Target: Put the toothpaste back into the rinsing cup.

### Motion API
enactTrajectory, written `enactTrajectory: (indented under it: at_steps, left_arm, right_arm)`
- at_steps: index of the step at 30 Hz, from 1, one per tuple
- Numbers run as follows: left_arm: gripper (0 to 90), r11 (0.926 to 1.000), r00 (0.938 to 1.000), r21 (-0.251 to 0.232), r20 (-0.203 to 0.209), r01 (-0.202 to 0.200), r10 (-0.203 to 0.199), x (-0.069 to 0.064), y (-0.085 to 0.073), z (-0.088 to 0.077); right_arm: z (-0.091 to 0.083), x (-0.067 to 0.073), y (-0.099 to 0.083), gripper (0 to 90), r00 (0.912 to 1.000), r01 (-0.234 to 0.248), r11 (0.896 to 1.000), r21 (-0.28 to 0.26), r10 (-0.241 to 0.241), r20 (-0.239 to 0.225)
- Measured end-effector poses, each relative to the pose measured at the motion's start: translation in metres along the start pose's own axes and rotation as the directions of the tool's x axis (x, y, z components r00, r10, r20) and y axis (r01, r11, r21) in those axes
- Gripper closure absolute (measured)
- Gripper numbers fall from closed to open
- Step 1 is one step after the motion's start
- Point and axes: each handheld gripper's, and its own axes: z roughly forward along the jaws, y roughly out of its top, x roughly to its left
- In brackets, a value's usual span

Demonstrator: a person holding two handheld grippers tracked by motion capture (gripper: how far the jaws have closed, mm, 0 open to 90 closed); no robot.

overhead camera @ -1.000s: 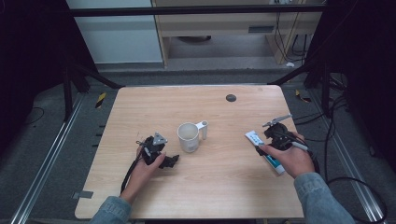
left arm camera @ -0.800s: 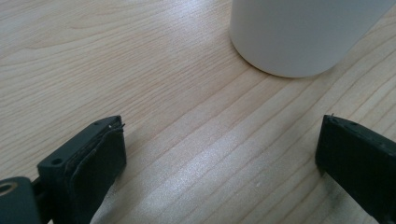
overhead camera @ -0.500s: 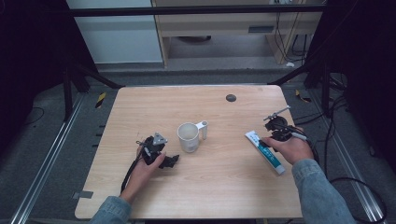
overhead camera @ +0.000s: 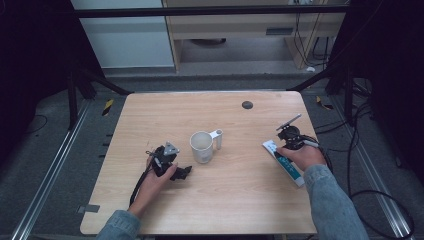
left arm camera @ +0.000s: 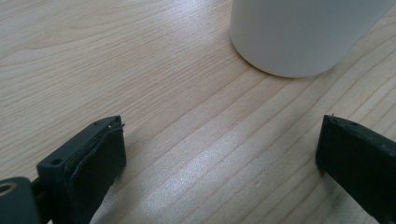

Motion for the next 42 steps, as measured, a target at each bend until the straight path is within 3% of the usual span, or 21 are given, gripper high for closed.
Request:
enactTrajectory:
  at_steps: [15,42]
  left_arm:
    - [0.8,1.0000,1.0000,0.004,0.000,-0.004,0.004,0.000,0.000,0.000]
    - [0.7,1.0000,1.0000,0.004,0.000,-0.005,0.005,0.000,0.000,0.000]
  right_arm:
    - [0.022,0.000,0.001,43.1,0.9998,-0.017,0.999,0.036,0.017,-0.010]
    - [0.037,-0.004,0.002,49.9,0.9991,-0.036,0.998,0.060,0.037,-0.018]
